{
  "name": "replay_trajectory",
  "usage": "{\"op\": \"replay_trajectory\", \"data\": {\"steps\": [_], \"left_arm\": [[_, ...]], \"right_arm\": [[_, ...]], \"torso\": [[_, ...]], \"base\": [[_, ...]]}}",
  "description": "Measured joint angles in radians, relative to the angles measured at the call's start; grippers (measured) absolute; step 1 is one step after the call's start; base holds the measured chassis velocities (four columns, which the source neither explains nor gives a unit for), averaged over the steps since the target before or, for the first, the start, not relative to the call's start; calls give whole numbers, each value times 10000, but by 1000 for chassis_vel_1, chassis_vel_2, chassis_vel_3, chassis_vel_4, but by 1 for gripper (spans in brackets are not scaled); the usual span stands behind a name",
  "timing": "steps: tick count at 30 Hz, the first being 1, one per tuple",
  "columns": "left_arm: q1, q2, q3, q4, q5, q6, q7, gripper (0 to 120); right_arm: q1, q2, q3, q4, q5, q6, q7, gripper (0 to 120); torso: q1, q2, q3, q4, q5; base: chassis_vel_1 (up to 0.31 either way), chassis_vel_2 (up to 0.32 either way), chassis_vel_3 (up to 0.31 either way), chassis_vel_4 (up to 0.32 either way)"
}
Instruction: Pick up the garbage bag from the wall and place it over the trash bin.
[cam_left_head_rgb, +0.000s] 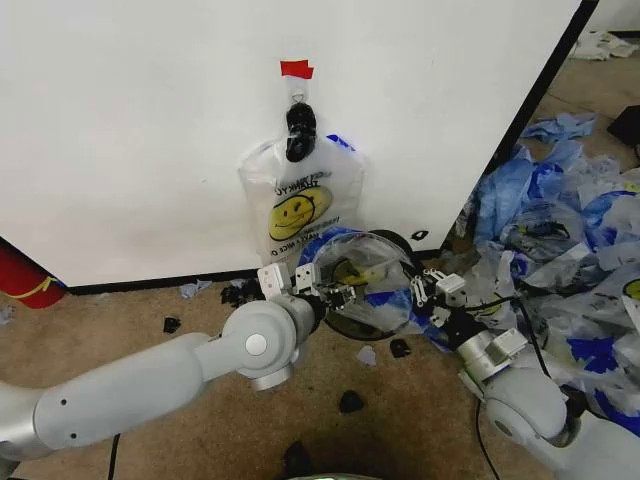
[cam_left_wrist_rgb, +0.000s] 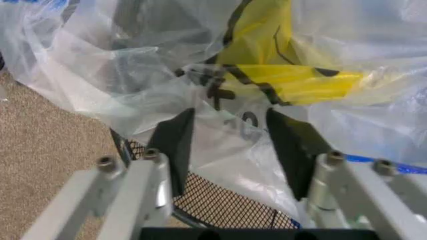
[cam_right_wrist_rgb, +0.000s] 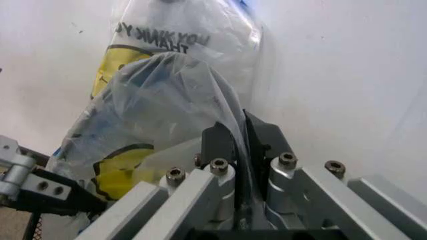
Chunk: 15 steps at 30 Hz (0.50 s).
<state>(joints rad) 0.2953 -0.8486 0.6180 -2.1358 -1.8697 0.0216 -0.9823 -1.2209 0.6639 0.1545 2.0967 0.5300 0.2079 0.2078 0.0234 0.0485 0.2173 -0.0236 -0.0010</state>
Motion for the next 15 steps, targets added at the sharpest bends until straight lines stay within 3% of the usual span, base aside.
{"op": "replay_trajectory", "data": {"steps": [6, 11, 15], "left_arm": [[63, -33, -12, -22, 25, -33, -42, 16], [75, -29, -27, -68, 27, -58, -51, 1], [79, -22, -35, -100, 27, -89, -64, 0]], "right_arm": [[16, -27, 19, -35, 44, 0, 0, 0], [41, -21, 32, -43, 114, -2, 0, 0], [42, 8, 33, -72, 122, -2, 0, 0]], "torso": [[0, 0, 0, 0, 0], [0, 0, 0, 0, 0], [0, 0, 0, 0, 1]], "base": [[0, 0, 0, 0], [0, 0, 0, 0], [0, 0, 0, 0]]}}
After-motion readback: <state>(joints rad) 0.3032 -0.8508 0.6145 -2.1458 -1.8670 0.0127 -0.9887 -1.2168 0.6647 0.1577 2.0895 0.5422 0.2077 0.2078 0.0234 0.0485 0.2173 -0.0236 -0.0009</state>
